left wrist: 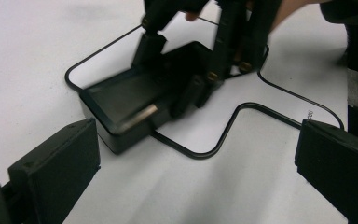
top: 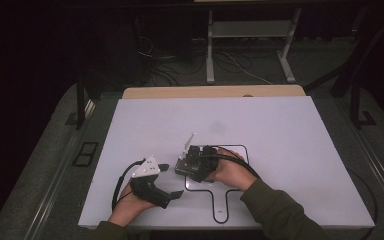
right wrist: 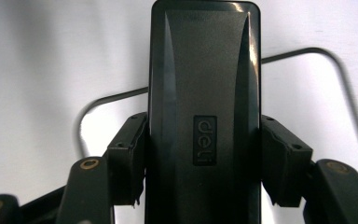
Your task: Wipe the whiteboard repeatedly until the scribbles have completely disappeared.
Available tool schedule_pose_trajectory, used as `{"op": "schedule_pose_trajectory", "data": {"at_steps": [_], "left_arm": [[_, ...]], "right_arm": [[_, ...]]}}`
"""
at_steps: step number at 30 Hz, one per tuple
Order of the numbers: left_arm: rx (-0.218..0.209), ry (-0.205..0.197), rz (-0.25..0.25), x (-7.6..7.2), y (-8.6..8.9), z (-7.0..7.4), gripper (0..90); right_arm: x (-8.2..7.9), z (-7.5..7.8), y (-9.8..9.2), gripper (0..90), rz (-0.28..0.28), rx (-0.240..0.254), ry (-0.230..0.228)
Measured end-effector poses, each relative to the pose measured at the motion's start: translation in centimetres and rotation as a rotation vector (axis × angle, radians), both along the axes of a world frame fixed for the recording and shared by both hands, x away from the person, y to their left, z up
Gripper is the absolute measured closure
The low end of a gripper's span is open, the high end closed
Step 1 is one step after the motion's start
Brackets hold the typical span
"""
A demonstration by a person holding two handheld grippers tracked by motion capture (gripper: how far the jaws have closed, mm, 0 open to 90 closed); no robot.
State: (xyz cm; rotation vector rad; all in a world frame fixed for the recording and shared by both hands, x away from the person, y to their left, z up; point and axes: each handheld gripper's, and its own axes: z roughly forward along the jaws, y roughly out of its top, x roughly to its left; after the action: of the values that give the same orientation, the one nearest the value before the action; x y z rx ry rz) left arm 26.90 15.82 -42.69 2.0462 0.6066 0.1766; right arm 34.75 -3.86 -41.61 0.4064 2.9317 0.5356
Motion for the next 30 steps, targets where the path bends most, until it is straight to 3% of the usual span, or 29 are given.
{"op": "schedule_pose_trajectory", "data": {"at_steps": [5,13,15,24,30], "left_arm": [[0.003,0.000,0.000,0.1,0.1,-0.1,0.0],[-0.002,0.005,0.002,0.0,-0.1,0.0,0.0],[-0.004,0.002,0.002,-0.1,-0.1,0.0,0.0],[0.003,0.000,0.000,0.0,0.1,0.0,0.0],[0.000,-0.001,-0.001,0.0,0.1,-0.1,0.0]], "right_arm": [[0.9,0.0,0.1,38.5,-0.019,-0.016,-0.023],[-1.2,0.0,0.3,38.5,0.035,-0.008,0.002],[-1.1,0.0,0.1,38.5,0.023,0.000,0.019],[1.1,-0.1,-0.5,38.5,-0.046,0.010,-0.016],[1.8,-0.2,-1.2,38.5,-0.086,0.045,0.020]]}}
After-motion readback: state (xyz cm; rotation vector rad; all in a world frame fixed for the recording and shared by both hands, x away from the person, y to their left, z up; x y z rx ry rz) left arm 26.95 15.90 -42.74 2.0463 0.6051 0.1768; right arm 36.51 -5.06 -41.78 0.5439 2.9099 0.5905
